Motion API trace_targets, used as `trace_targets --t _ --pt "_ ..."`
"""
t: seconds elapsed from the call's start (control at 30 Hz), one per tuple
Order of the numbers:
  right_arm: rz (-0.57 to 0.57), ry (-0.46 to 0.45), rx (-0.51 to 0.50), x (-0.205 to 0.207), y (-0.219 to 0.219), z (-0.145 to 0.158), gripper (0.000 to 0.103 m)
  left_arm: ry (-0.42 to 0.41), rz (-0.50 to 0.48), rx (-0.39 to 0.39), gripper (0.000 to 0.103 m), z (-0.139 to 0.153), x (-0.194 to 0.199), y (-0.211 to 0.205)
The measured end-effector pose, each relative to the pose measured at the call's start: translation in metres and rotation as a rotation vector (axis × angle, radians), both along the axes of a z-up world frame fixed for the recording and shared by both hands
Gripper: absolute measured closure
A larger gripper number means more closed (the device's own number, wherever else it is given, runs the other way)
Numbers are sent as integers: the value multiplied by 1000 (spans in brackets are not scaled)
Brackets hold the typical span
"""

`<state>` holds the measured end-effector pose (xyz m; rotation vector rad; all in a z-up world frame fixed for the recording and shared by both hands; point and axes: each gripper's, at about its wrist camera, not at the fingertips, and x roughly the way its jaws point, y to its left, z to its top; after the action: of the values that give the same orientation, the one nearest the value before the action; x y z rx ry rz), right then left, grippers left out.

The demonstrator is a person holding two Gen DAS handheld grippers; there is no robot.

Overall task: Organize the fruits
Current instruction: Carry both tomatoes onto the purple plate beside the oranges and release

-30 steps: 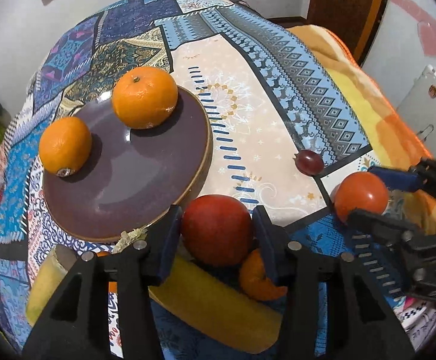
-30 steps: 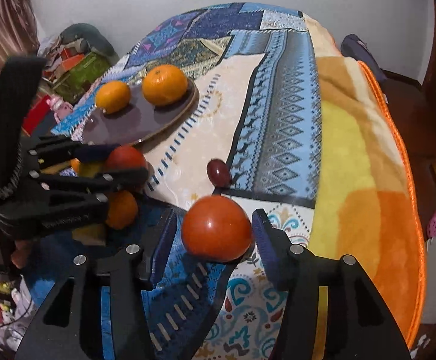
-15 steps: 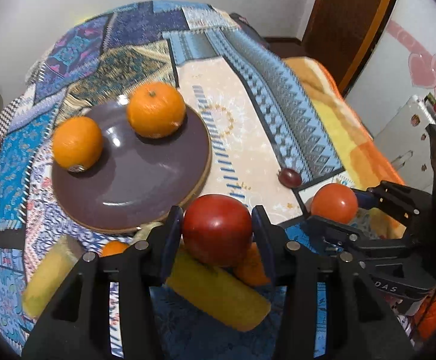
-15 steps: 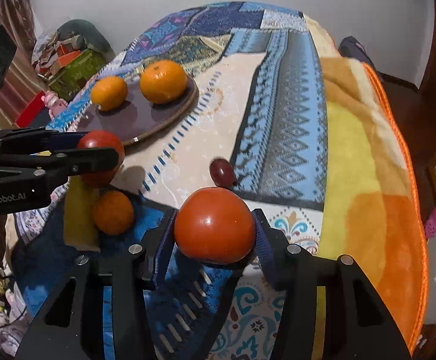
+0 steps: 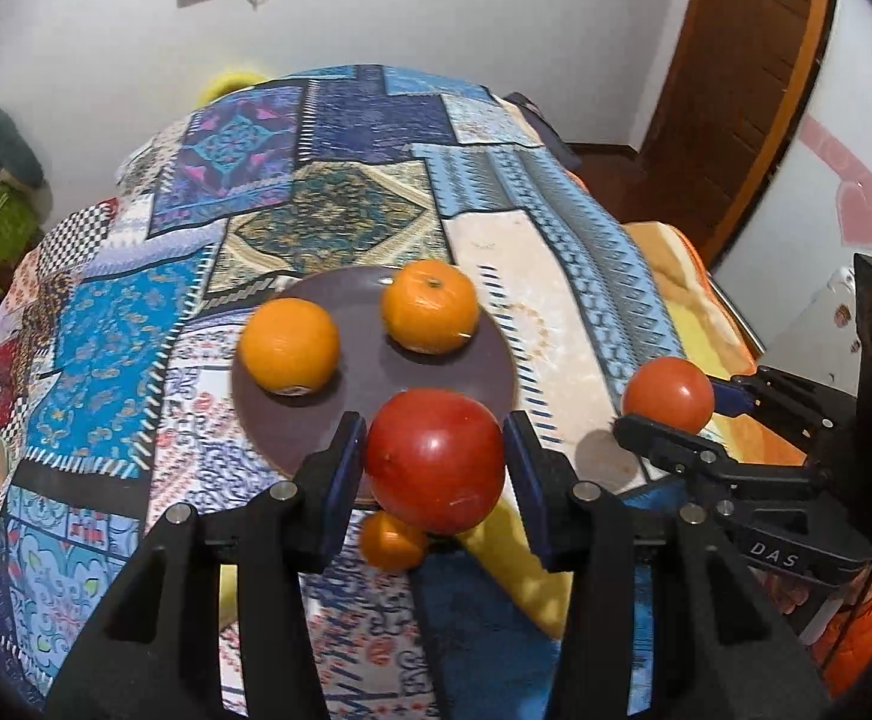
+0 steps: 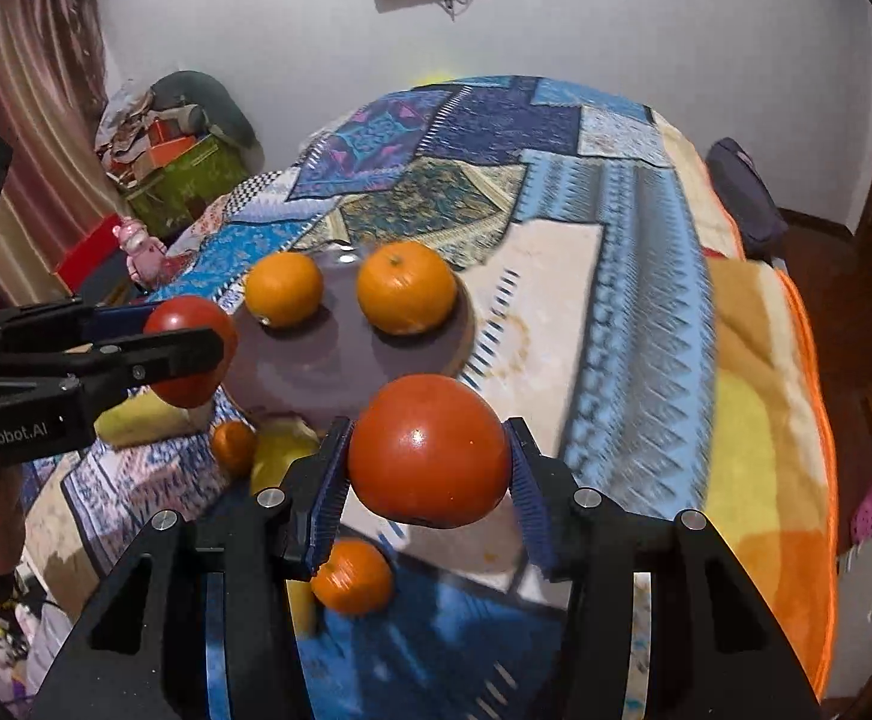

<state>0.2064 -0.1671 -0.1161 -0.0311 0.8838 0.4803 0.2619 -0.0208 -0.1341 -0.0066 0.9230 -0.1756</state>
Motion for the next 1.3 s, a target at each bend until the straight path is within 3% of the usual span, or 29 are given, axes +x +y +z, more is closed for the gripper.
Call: trace_targets --t 0.53,1.3 --pt "89 29 -76 42 68 -21 57 54 97 -19 56 -35 34 53" --pt "146 122 -129 66 86 -52 56 124 63 -24 56 -64 66 43"
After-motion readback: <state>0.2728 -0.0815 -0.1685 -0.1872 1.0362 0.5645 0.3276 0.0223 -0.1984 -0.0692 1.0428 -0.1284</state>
